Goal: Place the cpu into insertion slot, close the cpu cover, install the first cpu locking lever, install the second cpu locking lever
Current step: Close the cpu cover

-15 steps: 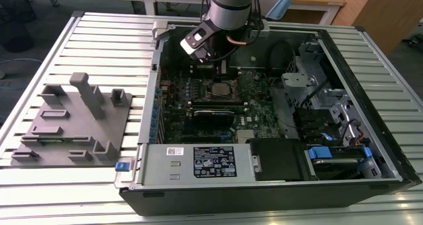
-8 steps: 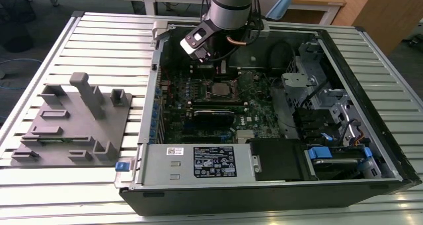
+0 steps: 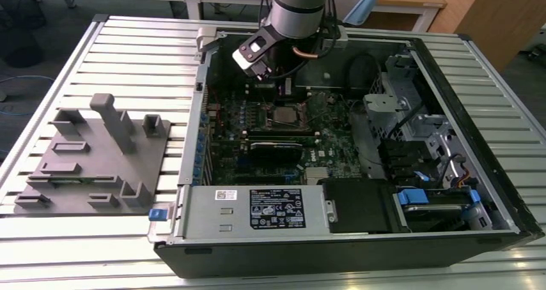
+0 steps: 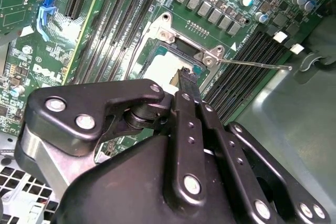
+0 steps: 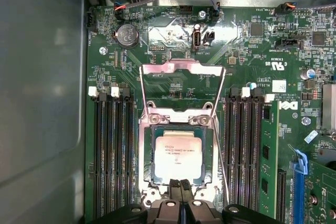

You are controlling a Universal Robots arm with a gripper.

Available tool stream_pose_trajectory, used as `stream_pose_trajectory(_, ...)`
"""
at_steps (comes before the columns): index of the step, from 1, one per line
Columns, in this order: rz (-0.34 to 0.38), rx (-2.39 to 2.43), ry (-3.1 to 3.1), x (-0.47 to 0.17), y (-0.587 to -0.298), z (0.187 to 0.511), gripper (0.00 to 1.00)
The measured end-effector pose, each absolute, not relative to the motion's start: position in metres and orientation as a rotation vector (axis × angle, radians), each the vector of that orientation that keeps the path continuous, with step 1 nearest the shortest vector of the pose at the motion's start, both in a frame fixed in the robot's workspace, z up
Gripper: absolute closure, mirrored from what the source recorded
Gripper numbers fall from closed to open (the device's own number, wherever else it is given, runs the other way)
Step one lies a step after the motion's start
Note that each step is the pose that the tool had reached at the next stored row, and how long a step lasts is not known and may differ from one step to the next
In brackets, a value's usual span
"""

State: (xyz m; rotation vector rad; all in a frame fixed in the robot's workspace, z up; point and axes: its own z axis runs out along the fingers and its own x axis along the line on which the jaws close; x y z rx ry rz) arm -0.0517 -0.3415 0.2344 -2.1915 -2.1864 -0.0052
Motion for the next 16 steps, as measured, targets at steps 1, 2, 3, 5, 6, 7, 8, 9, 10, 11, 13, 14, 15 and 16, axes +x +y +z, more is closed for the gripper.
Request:
stream_pose_trajectory(1, -0.004, -2.191, -2.186, -0.0517, -0.3415, 0.2344, 0.89)
stream_pose_trajectory(2, -0.003, -2.191, -2.186, -0.0517, -0.3415, 0.2344, 0.89)
stream_pose_trajectory(3, -0.002, -2.19, -2.185, -0.0517, -0.3415, 0.2344, 0.89)
stream_pose_trajectory(5, -0.001, -2.189, -2.184, -0.0517, -0.3415, 0.2344, 0.89)
stream_pose_trajectory(6, 0.0, -2.189, -2.184, -0.0517, -0.3415, 0.2344, 0.89)
stream_pose_trajectory(7, 0.001, -2.189, -2.183, -0.0517, -0.3415, 0.2344, 0.89)
stream_pose_trajectory(8, 0.002, -2.188, -2.183, -0.0517, -0.3415, 0.2344, 0.89)
stream_pose_trajectory(9, 0.003, -2.188, -2.183, -0.0517, -0.3415, 0.2344, 0.89)
stream_pose_trajectory(10, 0.004, -2.187, -2.182, -0.0517, -0.3415, 0.2344, 0.89)
stream_pose_trajectory(11, 0.005, -2.187, -2.182, -0.0517, -0.3415, 0.2344, 0.89)
stream_pose_trajectory(13, 0.007, -2.186, -2.181, -0.0517, -0.3415, 0.2344, 0.89)
stream_pose_trajectory(14, 0.007, -2.186, -2.18, -0.0517, -0.3415, 0.2344, 0.89)
stream_pose_trajectory(15, 0.008, -2.186, -2.18, -0.0518, -0.3415, 0.2344, 0.89)
stream_pose_trajectory(16, 0.009, -2.185, -2.18, -0.0518, -0.3415, 0.2344, 0.89)
